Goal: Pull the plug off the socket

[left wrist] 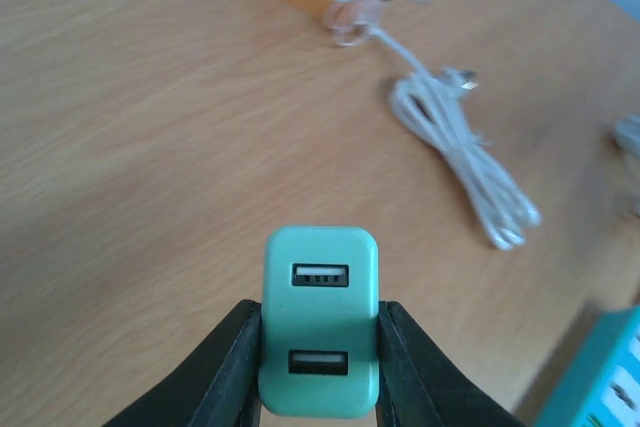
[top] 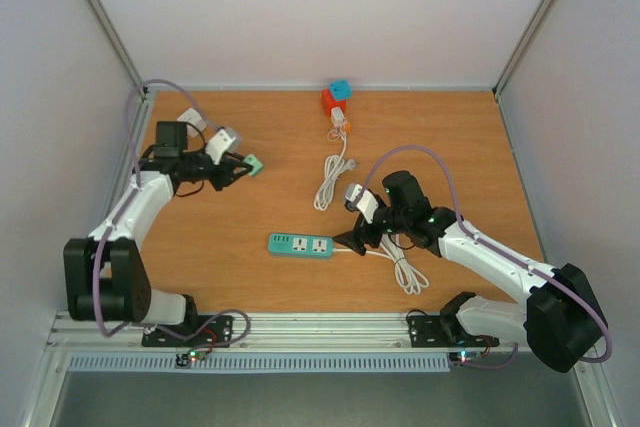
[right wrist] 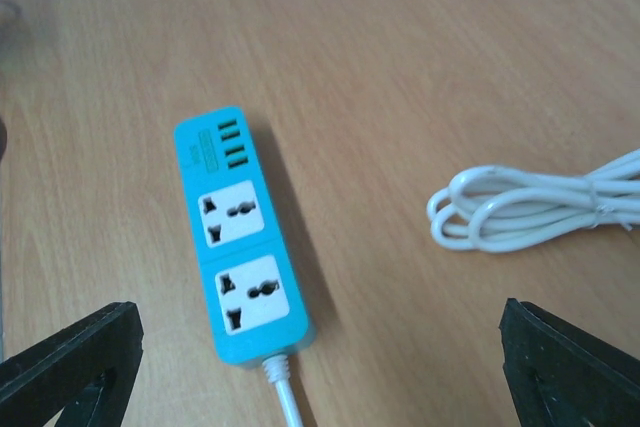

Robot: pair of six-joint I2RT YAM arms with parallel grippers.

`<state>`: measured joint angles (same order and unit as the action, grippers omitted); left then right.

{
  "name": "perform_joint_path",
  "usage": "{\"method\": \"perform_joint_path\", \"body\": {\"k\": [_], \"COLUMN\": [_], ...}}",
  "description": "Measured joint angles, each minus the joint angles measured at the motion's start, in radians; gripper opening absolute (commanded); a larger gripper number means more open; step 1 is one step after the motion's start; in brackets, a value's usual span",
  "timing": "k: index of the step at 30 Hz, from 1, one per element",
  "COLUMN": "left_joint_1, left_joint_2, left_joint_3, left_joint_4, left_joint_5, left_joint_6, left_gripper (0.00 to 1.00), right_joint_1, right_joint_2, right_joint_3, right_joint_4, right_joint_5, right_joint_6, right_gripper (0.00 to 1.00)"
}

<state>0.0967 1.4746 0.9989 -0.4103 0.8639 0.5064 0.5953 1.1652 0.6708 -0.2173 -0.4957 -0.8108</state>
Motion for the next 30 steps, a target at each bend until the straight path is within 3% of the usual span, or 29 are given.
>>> {"method": "perform_joint_path", "body": {"k": [6, 11, 30], "left_joint_1": [0.179, 0.264, 0.340], "left_joint_2": [0.218, 0.377, 0.586], "left_joint_3": [0.112, 0.222, 0.397], "left_joint_4": [0.081, 0.105, 0.108], "left_joint_5": [0.019, -0.009, -0.043], "left_joint_6": [-0.164, -0.232, -0.320], "left_gripper": [0.26, 0.26, 0.30], "right_joint_1": [0.000, 0.000, 0.000], "right_joint_2": [0.000, 0.010, 0.057], "right_joint_3": [0.026, 0.028, 0.045], "right_joint_4": [0.008, 0.008, 0.007], "right_joint_5": [0.008, 0.011, 0.008], "right_joint_6": [0.027, 0.033, 0.047], "right_gripper": [0.99, 0.98, 0.99]}}
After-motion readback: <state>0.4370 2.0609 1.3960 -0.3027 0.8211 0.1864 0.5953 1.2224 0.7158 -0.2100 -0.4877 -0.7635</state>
